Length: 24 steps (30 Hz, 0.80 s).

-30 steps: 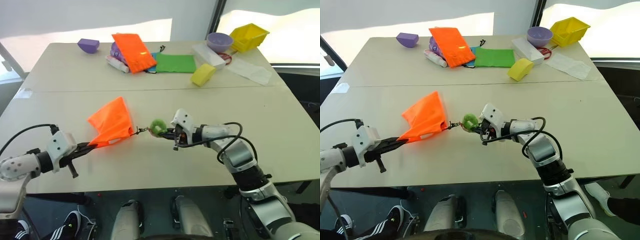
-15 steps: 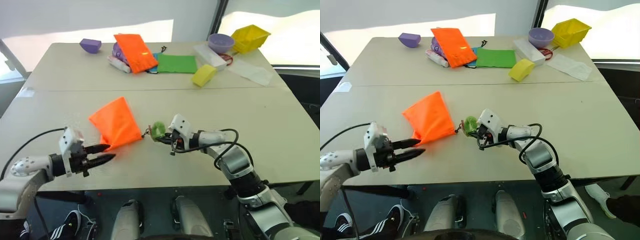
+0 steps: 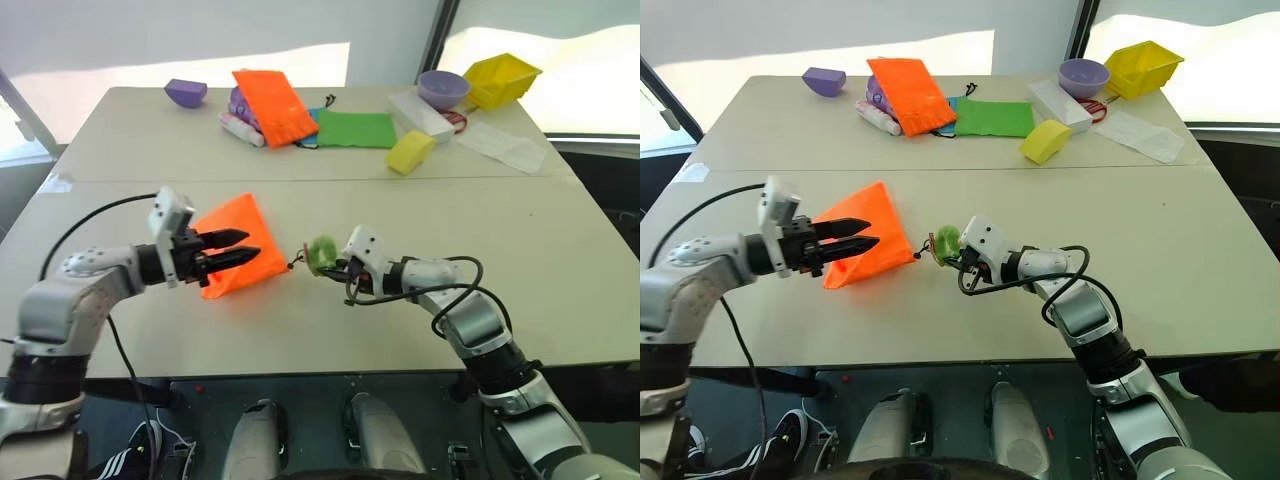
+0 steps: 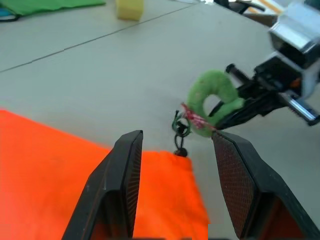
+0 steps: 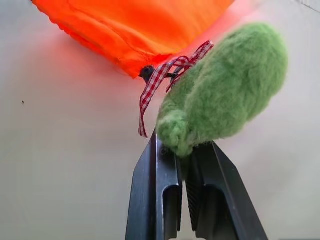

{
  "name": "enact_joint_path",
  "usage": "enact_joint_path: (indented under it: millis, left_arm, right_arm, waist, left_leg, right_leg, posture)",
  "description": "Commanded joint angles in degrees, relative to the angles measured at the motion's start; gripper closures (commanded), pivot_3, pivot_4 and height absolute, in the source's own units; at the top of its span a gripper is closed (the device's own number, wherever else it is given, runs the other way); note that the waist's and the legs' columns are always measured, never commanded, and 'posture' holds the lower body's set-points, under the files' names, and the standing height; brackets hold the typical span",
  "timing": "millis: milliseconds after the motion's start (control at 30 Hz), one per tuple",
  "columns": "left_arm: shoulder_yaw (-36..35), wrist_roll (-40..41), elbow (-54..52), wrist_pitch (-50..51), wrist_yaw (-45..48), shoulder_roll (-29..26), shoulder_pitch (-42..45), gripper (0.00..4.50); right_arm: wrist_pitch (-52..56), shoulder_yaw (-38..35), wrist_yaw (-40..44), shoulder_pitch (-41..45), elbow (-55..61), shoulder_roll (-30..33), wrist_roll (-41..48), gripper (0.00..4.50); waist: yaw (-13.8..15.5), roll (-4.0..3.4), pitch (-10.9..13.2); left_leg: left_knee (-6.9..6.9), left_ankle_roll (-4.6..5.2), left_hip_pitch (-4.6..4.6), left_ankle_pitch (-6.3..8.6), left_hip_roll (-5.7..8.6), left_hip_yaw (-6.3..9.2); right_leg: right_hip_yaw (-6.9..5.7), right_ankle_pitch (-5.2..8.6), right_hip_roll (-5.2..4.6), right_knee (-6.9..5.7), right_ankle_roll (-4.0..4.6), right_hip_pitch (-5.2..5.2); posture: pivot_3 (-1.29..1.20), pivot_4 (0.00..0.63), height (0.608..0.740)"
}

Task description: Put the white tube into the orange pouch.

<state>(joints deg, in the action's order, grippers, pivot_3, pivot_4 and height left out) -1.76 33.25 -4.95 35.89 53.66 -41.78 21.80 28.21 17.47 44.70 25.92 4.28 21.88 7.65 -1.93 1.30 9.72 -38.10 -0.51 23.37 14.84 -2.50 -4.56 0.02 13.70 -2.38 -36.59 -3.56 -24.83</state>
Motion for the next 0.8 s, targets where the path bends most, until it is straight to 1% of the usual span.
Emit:
enact_joint_path:
  millis: [33,100,167,233,333,500,633,800]
  left_arm:
    - [7.51,-5.63,0.42,-4.31,1.27,4.14,4.52,2.15]
    - [10.23,-8.29,2.08,-5.04,1.53,5.56,5.71,2.15]
    - [13.16,-12.26,3.89,-6.81,2.2,5.25,6.49,2.15]
    - [16.18,-16.47,6.38,-8.72,2.1,5.69,9.46,2.15]
    - [18.36,-20.38,11.19,-7.42,0.21,8.22,15.17,2.15]
    - [20.32,-24.16,13.5,-8.82,0.9,9.69,16.59,2.15]
    - [21.48,-24.43,12.15,-5.49,3.24,8.9,15.02,2.15]
    - [18.92,-21.37,12.34,-1.7,5.71,9.21,14.07,2.15]
  right_arm:
    - [-1.31,-1.02,-0.92,0.9,0.91,-0.25,-0.33,4.5]
    - [-1.49,-0.77,-1.33,0.86,0.84,-0.51,-0.68,4.5]
    - [-1.69,-0.56,-1.77,0.87,0.68,-0.95,-1.05,4.5]
    - [-2.04,-0.42,-2.13,0.86,0.32,-1.38,-1.19,4.5]
    - [-2.79,-0.41,-2.77,1.12,-0.75,-1.73,-1.68,4.5]
    - [-3.45,-0.98,-3.19,1.06,-1.09,-1.7,-2.02,4.5]
    - [-3.64,-1.56,-3.62,1.19,-1.16,-1.39,-2.12,4.5]
    - [-3.02,-1.93,-3.96,2.09,-0.16,-1.54,-1.76,4.5]
  waist:
    - [0.41,0.0,0.0]
    - [1.01,0.0,0.0]
    - [0.94,0.0,0.0]
    - [0.97,0.0,0.0]
    - [1.42,0.02,0.01]
    - [0.81,0.02,0.01]
    - [0.99,0.02,0.01]
    - [1.06,0.02,0.01]
  left_leg:
    - [0.0,0.0,0.04,0.0,0.0,0.0]
    - [0.0,0.0,0.07,0.0,0.03,-0.02]
    - [0.0,0.0,0.07,0.0,0.09,-0.03]
    - [0.0,0.01,0.07,0.0,0.09,-0.03]
    - [-0.02,0.01,0.07,-0.01,0.11,0.0]
    - [-0.08,0.02,0.08,-0.01,0.14,-0.03]
    - [-0.04,0.04,0.08,0.01,0.12,0.02]
    - [-0.05,0.04,0.05,0.01,0.11,0.04]
  right_leg:
    - [0.0,0.0,-0.02,0.0,-0.02,-0.03]
    - [0.0,-0.07,-0.03,0.03,-0.15,-0.04]
    - [0.01,-0.08,-0.03,0.05,-0.16,-0.04]
    - [0.03,-0.08,0.02,0.04,-0.15,-0.06]
    - [-0.04,-0.07,0.06,-0.05,-0.13,-0.05]
    - [0.06,-0.07,0.0,-0.03,-0.18,-0.05]
    - [0.02,-0.05,0.02,-0.09,-0.29,-0.08]
    - [0.02,-0.03,0.02,-0.29,-0.28,-0.13]
  posture:
    - [0.0,0.15,0.74]
    - [0.0,0.15,0.74]
    - [0.0,0.15,0.74]
    - [0.0,0.15,0.74]
    - [0.0,0.15,0.74]
    - [0.0,0.15,0.74]
    - [0.0,0.15,0.74]
    - [0.0,0.15,0.74]
